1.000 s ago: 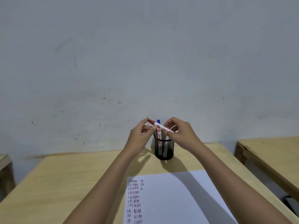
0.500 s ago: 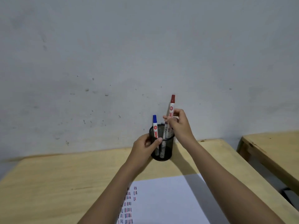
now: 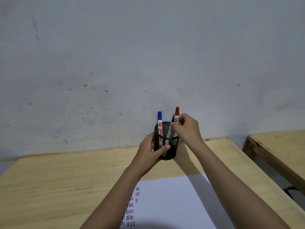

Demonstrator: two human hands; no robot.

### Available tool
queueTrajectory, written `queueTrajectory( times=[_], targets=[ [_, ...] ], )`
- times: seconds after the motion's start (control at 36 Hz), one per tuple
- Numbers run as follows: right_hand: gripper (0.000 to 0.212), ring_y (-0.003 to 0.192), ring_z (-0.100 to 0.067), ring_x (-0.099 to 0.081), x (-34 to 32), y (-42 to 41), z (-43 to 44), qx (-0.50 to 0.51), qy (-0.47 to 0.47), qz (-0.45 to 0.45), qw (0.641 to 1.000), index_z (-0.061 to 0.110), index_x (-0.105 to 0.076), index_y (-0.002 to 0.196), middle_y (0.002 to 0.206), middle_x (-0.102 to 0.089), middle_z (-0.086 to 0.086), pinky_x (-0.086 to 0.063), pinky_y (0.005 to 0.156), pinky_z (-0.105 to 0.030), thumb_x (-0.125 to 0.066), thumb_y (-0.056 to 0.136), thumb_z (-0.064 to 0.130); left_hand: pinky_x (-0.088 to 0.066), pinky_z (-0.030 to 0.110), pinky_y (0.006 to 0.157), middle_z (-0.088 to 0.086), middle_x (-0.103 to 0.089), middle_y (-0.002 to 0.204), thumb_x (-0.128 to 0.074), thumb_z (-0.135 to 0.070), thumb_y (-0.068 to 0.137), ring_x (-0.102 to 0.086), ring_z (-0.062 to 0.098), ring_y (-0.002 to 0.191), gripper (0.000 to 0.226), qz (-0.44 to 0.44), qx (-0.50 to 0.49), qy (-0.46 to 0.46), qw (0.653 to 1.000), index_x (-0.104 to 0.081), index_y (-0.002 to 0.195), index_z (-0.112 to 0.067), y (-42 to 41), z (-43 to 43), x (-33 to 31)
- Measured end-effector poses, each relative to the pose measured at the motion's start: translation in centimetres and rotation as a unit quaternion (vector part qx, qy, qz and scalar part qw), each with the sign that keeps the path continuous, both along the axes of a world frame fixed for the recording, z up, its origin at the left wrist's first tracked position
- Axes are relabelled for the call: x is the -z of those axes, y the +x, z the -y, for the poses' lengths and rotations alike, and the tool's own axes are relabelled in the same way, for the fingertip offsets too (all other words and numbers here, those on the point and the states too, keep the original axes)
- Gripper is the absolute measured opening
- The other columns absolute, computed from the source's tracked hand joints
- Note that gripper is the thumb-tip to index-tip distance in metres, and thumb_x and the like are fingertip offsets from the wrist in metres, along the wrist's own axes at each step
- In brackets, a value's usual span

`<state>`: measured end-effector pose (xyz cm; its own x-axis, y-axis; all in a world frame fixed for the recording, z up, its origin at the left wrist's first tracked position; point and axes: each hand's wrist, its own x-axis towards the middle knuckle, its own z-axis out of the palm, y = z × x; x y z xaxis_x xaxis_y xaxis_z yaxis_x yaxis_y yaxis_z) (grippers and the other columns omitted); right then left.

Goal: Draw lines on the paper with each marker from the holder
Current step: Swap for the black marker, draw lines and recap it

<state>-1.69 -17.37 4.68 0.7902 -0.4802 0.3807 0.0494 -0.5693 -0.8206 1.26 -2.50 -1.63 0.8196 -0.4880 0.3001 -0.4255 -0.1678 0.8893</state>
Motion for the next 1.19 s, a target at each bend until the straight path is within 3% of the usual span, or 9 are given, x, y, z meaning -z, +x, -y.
queueTrajectory(
  times=[0.19, 0.33, 0.47, 0.61, 0.75, 0.81, 0.89, 1.08, 1.19],
  targets=[
    [0.021, 0.073, -0.017, -0.048, -0.1, 0.5, 0.0, 0.023, 0.028, -0.036, 0.999, 0.000, -0.057, 0.093, 0.083, -0.054, -0.004, -0.037, 0.055, -0.021, -0.062, 0.077, 0.013, -0.044, 0.012, 0.089, -0.006, -0.060, 0.124, -0.078, -0.034, 0.071, -0.056, 0.000, 0.111, 0.062, -0.005, -0.010, 0.001, 1.000, -0.051, 0.126, -0.024, 0.3, 0.4, 0.4],
    [0.023, 0.076, -0.018, -0.051, 0.0, 1.0, -0.3, 0.021, 0.045, -0.047, 0.998, 0.001, -0.060, 0.090, 0.079, -0.054, -0.004, -0.039, 0.058, -0.022, -0.069, 0.077, 0.017, -0.049, 0.022, 0.090, -0.006, -0.061, 0.117, -0.079, -0.040, 0.067, -0.059, 0.003, 0.106, 0.058, 0.002, -0.046, -0.001, 0.999, -0.052, 0.117, -0.031, 0.2, 0.7, 0.6],
    [0.020, 0.068, -0.020, -0.051, 0.2, 1.5, -0.6, 0.011, 0.036, -0.055, 0.998, 0.005, -0.057, 0.075, 0.070, -0.054, -0.007, -0.051, 0.067, -0.038, -0.072, 0.073, 0.017, -0.052, 0.029, 0.091, -0.007, -0.060, 0.115, -0.078, -0.046, 0.065, -0.059, 0.003, 0.103, 0.060, 0.006, -0.070, -0.001, 0.998, -0.052, 0.117, -0.030, -0.1, 0.7, 0.9],
    [0.018, 0.058, -0.012, -0.049, -0.3, 1.1, -0.6, -0.003, 0.066, -0.013, 0.998, 0.012, -0.058, 0.070, 0.061, -0.053, 0.003, -0.043, 0.057, -0.024, -0.075, 0.072, 0.016, -0.052, 0.035, 0.093, -0.009, -0.060, 0.116, -0.076, -0.053, 0.063, -0.058, 0.005, 0.107, 0.065, 0.004, -0.078, 0.005, 0.997, -0.051, 0.119, -0.032, -0.2, 0.7, 1.1],
    [0.016, 0.061, -0.013, -0.054, -2.1, 0.0, -0.4, -0.031, 0.091, 0.024, 0.995, 0.009, -0.060, 0.077, 0.065, -0.053, 0.002, -0.049, 0.048, -0.019, -0.075, 0.073, 0.014, -0.052, 0.032, 0.091, -0.007, -0.057, 0.113, -0.075, -0.052, 0.064, -0.058, 0.007, 0.103, 0.058, 0.003, -0.086, 0.016, 0.996, -0.050, 0.114, -0.035, -0.9, 0.6, 0.6],
    [0.015, 0.064, -0.014, -0.055, -3.1, -0.5, -0.5, -0.033, 0.087, 0.053, 0.994, 0.008, -0.062, 0.079, 0.065, -0.053, 0.003, -0.051, 0.056, -0.017, -0.074, 0.074, 0.015, -0.050, 0.026, 0.085, -0.004, -0.055, 0.110, -0.076, -0.049, 0.067, -0.057, 0.007, 0.098, 0.054, -0.001, -0.097, 0.033, 0.995, -0.052, 0.111, -0.029, -1.2, 0.5, 0.3],
    [0.015, 0.067, -0.010, -0.055, -4.7, -1.7, -1.0, -0.037, 0.086, 0.098, 0.991, 0.010, -0.064, 0.082, 0.067, -0.056, 0.005, -0.042, 0.056, -0.001, -0.074, 0.074, 0.015, -0.046, 0.024, 0.079, 0.000, -0.055, 0.104, -0.075, -0.047, 0.069, -0.057, 0.009, 0.092, 0.048, -0.009, -0.111, 0.056, 0.992, -0.057, 0.104, -0.021, -1.7, 0.4, -0.1],
    [0.018, 0.067, 0.001, -0.060, -7.8, -5.7, -2.9, -0.067, 0.089, 0.166, 0.980, 0.016, -0.062, 0.083, 0.074, -0.063, 0.008, -0.050, 0.069, -0.015, -0.075, 0.072, 0.009, -0.037, 0.021, 0.075, 0.002, -0.049, 0.105, -0.062, -0.030, 0.086, -0.051, 0.016, 0.098, 0.030, -0.014, -0.130, 0.082, 0.988, -0.056, 0.107, -0.008, -3.8, -0.5, -2.4],
    [0.020, 0.065, 0.005, -0.059, -8.1, -8.2, -4.3, -0.080, 0.042, 0.159, 0.983, 0.022, -0.059, 0.074, 0.072, -0.062, 0.011, -0.048, 0.068, -0.012, -0.072, 0.072, 0.006, -0.038, 0.019, 0.079, 0.002, -0.052, 0.105, -0.060, -0.025, 0.088, -0.053, 0.013, 0.095, 0.026, 0.009, -0.150, 0.023, 0.988, -0.057, 0.109, -0.009, -5.7, -2.1, -5.1]
  ],
)
